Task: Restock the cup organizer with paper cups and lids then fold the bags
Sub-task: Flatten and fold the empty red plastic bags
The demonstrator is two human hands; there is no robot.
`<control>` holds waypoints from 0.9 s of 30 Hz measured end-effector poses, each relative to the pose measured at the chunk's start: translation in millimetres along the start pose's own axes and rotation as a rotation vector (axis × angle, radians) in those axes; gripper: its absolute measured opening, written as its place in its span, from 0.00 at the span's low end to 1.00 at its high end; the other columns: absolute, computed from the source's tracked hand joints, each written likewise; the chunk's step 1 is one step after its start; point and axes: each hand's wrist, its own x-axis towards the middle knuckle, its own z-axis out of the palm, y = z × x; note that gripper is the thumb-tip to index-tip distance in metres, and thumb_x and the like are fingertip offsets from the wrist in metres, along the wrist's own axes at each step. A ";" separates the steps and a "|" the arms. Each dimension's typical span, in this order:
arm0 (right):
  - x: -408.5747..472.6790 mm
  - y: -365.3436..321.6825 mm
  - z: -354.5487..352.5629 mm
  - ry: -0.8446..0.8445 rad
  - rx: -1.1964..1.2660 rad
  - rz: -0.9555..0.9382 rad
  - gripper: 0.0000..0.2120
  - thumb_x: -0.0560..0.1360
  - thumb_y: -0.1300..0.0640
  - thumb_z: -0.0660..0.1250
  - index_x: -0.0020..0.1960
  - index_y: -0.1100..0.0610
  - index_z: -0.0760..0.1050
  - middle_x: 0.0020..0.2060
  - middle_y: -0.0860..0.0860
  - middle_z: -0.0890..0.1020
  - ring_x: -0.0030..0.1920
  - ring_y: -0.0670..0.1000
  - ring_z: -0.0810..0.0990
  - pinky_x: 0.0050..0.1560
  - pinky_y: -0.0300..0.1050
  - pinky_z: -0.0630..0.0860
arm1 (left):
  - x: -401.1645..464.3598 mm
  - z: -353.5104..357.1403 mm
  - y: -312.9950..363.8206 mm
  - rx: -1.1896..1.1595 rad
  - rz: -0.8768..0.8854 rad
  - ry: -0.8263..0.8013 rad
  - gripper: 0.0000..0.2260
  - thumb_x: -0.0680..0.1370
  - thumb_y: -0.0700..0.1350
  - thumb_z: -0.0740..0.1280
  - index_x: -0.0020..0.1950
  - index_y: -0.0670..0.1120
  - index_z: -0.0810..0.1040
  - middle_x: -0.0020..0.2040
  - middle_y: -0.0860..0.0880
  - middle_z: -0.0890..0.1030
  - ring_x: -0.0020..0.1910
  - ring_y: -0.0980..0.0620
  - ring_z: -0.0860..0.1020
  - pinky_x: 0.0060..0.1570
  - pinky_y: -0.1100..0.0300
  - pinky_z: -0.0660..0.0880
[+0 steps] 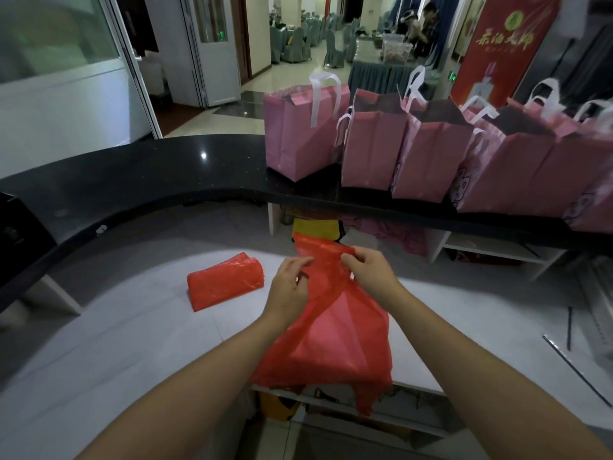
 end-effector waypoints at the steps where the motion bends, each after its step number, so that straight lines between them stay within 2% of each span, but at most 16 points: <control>1: 5.3 -6.1 -3.6 -0.002 0.037 -0.009 0.11 0.81 0.62 0.63 0.42 0.60 0.80 0.32 0.52 0.78 0.28 0.43 0.73 0.31 0.36 0.70 | 5.7 -4.8 2.2 -0.008 -0.025 0.033 0.19 0.80 0.35 0.60 0.69 0.49 0.76 0.63 0.52 0.74 0.60 0.52 0.77 0.59 0.57 0.78; 3: 16.0 -18.1 -11.4 0.002 0.088 -0.028 0.11 0.81 0.61 0.63 0.43 0.55 0.82 0.31 0.48 0.78 0.28 0.43 0.74 0.31 0.37 0.69 | 21.0 -16.8 6.4 -0.072 -0.111 0.072 0.22 0.80 0.37 0.64 0.73 0.50 0.71 0.66 0.51 0.71 0.63 0.53 0.74 0.55 0.66 0.76; 4: 21.3 -23.9 -15.3 0.000 0.114 -0.037 0.12 0.80 0.61 0.63 0.43 0.53 0.82 0.31 0.47 0.79 0.30 0.44 0.74 0.33 0.38 0.70 | 30.4 -24.0 9.5 -0.122 -0.159 0.077 0.24 0.80 0.39 0.67 0.75 0.50 0.68 0.69 0.51 0.70 0.65 0.54 0.73 0.57 0.65 0.75; 6: 29.6 -37.0 -22.8 -0.011 0.204 -0.037 0.12 0.80 0.61 0.63 0.43 0.53 0.83 0.32 0.49 0.79 0.32 0.46 0.75 0.34 0.41 0.72 | 50.5 -39.6 15.9 -0.263 -0.229 0.040 0.29 0.79 0.45 0.70 0.78 0.50 0.64 0.73 0.50 0.71 0.69 0.53 0.72 0.65 0.56 0.74; 7: 33.1 -44.0 -26.9 -0.015 0.250 -0.039 0.13 0.80 0.62 0.62 0.43 0.54 0.82 0.31 0.50 0.78 0.31 0.47 0.75 0.33 0.40 0.73 | 58.8 -47.0 20.5 -0.348 -0.239 0.005 0.30 0.79 0.46 0.71 0.78 0.50 0.63 0.72 0.51 0.73 0.69 0.52 0.74 0.65 0.54 0.75; 10: 37.5 -65.9 -36.1 -0.019 0.362 -0.069 0.12 0.80 0.64 0.60 0.45 0.57 0.81 0.30 0.51 0.78 0.28 0.47 0.74 0.28 0.37 0.73 | 76.7 -68.9 43.4 -0.525 -0.244 -0.095 0.19 0.80 0.41 0.69 0.71 0.46 0.73 0.62 0.48 0.82 0.61 0.50 0.81 0.56 0.59 0.79; 12: 41.3 -75.7 -41.7 -0.021 0.428 -0.076 0.13 0.80 0.65 0.60 0.44 0.57 0.81 0.29 0.51 0.79 0.27 0.46 0.76 0.28 0.37 0.74 | 84.5 -80.7 56.6 -0.580 -0.244 -0.169 0.14 0.80 0.40 0.69 0.67 0.44 0.78 0.58 0.46 0.85 0.55 0.49 0.83 0.50 0.60 0.79; 14: 45.7 -83.1 -47.3 -0.022 0.469 -0.067 0.13 0.80 0.65 0.60 0.44 0.56 0.82 0.29 0.51 0.79 0.26 0.46 0.76 0.27 0.37 0.74 | 89.8 -86.8 65.2 -0.620 -0.269 -0.251 0.13 0.80 0.42 0.69 0.65 0.44 0.79 0.57 0.45 0.85 0.54 0.48 0.84 0.50 0.57 0.81; 16: 50.1 -87.5 -52.2 -0.033 0.456 -0.055 0.13 0.80 0.63 0.60 0.46 0.55 0.82 0.30 0.52 0.79 0.27 0.48 0.76 0.28 0.39 0.74 | 93.6 -87.3 73.3 -0.612 -0.297 -0.257 0.12 0.80 0.43 0.70 0.63 0.44 0.80 0.56 0.45 0.85 0.55 0.47 0.84 0.53 0.54 0.81; 18: 54.4 -91.4 -57.0 -0.049 0.381 -0.032 0.12 0.80 0.61 0.61 0.46 0.54 0.82 0.29 0.52 0.77 0.26 0.48 0.74 0.27 0.38 0.71 | 96.6 -84.7 81.7 -0.556 -0.271 -0.183 0.10 0.79 0.44 0.71 0.60 0.45 0.82 0.53 0.46 0.86 0.52 0.49 0.85 0.48 0.59 0.81; 20: 58.1 -97.5 -62.8 -0.015 0.180 -0.058 0.09 0.79 0.62 0.62 0.49 0.53 0.80 0.33 0.50 0.80 0.29 0.47 0.77 0.28 0.37 0.73 | 99.3 -81.6 86.4 -0.484 -0.234 -0.099 0.09 0.79 0.44 0.72 0.58 0.45 0.83 0.52 0.47 0.87 0.50 0.51 0.85 0.44 0.64 0.80; 21: 62.4 -99.8 -67.1 0.019 0.003 -0.122 0.10 0.77 0.61 0.64 0.55 0.52 0.79 0.40 0.48 0.82 0.35 0.46 0.81 0.34 0.36 0.75 | 100.9 -80.6 86.8 -0.446 -0.210 -0.070 0.08 0.79 0.44 0.72 0.57 0.45 0.83 0.51 0.48 0.87 0.49 0.52 0.85 0.43 0.66 0.80; 23: 69.4 -107.7 -73.9 0.056 -0.355 -0.277 0.23 0.75 0.57 0.68 0.70 0.49 0.72 0.56 0.47 0.80 0.51 0.46 0.81 0.50 0.37 0.76 | 102.0 -80.3 88.4 -0.365 -0.170 -0.052 0.06 0.79 0.44 0.72 0.56 0.47 0.84 0.49 0.50 0.86 0.47 0.55 0.85 0.42 0.68 0.78; 25: 72.7 -121.0 -72.0 0.056 -0.546 -0.413 0.28 0.75 0.50 0.70 0.74 0.49 0.69 0.63 0.48 0.77 0.62 0.47 0.77 0.62 0.43 0.73 | 103.3 -78.1 86.5 -0.292 -0.153 -0.080 0.06 0.80 0.44 0.71 0.55 0.48 0.84 0.49 0.50 0.86 0.47 0.54 0.85 0.44 0.63 0.81; 27: 75.8 -133.6 -62.7 -0.016 -0.679 -0.478 0.28 0.75 0.43 0.72 0.72 0.49 0.72 0.64 0.48 0.78 0.64 0.49 0.75 0.67 0.49 0.72 | 104.5 -73.7 85.3 -0.194 -0.130 -0.108 0.06 0.79 0.45 0.71 0.54 0.49 0.85 0.47 0.50 0.87 0.46 0.51 0.86 0.48 0.54 0.83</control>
